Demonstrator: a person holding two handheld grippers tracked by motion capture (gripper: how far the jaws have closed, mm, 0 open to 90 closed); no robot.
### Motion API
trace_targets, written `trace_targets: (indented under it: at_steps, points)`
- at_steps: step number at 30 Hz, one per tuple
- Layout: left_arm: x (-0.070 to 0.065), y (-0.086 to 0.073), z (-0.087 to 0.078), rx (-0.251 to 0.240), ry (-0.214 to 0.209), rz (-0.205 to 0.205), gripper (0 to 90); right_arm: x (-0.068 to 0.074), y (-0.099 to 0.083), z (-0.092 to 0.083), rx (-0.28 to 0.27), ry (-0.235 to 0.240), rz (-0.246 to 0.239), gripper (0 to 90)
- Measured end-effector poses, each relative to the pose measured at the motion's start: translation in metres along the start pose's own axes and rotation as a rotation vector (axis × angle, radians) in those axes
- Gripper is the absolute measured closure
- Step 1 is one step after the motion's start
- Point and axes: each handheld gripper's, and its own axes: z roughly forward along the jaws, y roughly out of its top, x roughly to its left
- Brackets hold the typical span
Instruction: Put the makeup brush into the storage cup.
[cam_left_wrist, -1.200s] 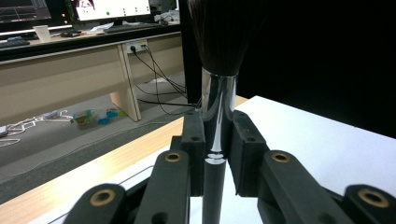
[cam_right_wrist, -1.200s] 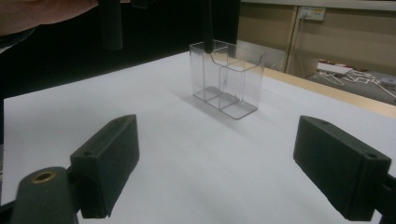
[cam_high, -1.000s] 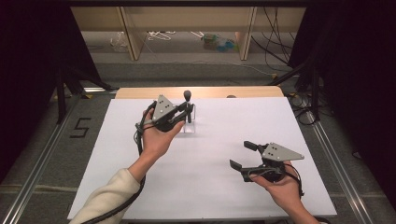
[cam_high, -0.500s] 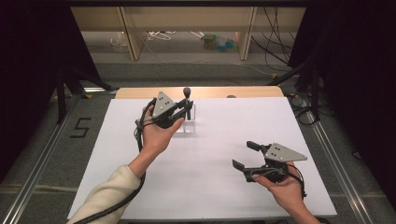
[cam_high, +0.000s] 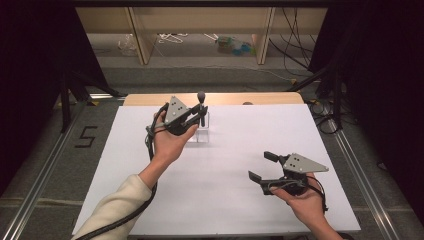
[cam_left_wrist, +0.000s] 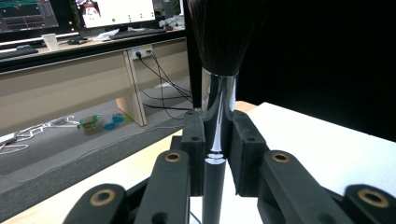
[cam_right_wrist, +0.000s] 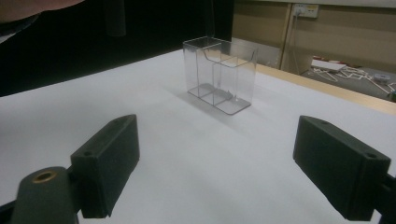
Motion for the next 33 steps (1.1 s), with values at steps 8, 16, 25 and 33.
trace_targets:
  at_steps: [8,16,25,33]
  points:
    - [0.002,0.001,0.002,-0.003,0.007,0.007,77.6,0.000,0.000,0.000,0.003,0.005,0.007,15.4]
    - [0.002,0.003,0.009,0.000,0.003,-0.006,77.6,0.000,0.000,-0.001,0.006,0.005,0.001,15.4]
    - [0.006,0.001,0.014,-0.002,0.012,0.018,77.6,0.000,0.000,0.000,0.003,0.014,0.010,15.4]
    - [0.006,0.000,0.017,-0.007,0.017,0.019,77.6,0.000,0.000,0.001,-0.011,0.021,0.018,15.4]
